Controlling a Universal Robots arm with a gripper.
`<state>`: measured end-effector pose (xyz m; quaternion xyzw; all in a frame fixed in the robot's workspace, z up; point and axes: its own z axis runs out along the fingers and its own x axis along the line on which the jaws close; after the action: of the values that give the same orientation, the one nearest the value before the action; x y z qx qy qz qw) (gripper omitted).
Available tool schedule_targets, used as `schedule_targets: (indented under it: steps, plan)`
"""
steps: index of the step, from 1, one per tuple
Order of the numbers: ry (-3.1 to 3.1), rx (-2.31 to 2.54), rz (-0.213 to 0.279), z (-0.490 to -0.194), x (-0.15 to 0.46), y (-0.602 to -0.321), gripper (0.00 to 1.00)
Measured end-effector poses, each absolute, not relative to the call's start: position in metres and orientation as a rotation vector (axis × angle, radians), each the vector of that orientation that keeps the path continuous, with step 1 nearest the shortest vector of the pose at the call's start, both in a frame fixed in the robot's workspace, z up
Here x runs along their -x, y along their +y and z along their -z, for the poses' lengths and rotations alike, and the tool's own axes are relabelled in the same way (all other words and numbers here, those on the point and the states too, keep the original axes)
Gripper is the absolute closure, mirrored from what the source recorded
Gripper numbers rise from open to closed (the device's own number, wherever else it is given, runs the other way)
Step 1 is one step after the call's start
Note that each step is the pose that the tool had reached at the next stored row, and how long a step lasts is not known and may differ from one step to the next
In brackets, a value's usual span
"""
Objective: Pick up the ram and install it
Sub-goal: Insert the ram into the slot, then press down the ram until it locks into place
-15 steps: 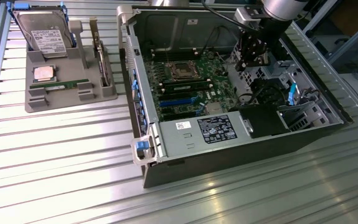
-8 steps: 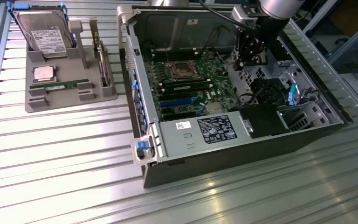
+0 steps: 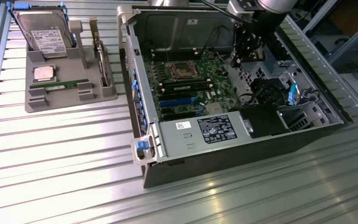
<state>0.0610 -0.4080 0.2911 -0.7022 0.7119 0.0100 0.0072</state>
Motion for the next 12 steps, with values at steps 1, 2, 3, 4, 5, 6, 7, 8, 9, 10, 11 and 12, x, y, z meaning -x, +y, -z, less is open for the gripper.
schedule_targets:
  steps: [1,2,3,4,5,6,7,8,9,10,11,12]
  plan:
    - [2.226,2.196,-0.031,-0.291,-0.061,-0.408,0.89]
    - [2.226,2.196,-0.031,-0.291,-0.061,-0.408,0.89]
    - [2.226,2.196,-0.031,-0.291,-0.061,-0.408,0.89]
    - [2.226,2.196,-0.031,-0.291,-0.061,-0.408,0.89]
    - [2.226,2.196,-0.031,-0.291,-0.061,-0.408,0.89]
    - [2.226,2.196,-0.031,-0.291,-0.061,-0.408,0.89]
    - [2.227,2.196,-0.031,-0.291,-0.06,-0.408,0.89]
    - [2.226,2.196,-0.031,-0.29,-0.055,-0.408,0.89]
    - [2.226,2.196,-0.031,-0.289,-0.053,-0.408,0.89]
    - [2.227,2.196,-0.031,-0.288,-0.052,-0.408,0.89]
    - [2.227,2.196,-0.031,-0.286,-0.05,-0.408,0.89]
    - [2.226,2.196,-0.031,-0.285,-0.048,-0.408,0.89]
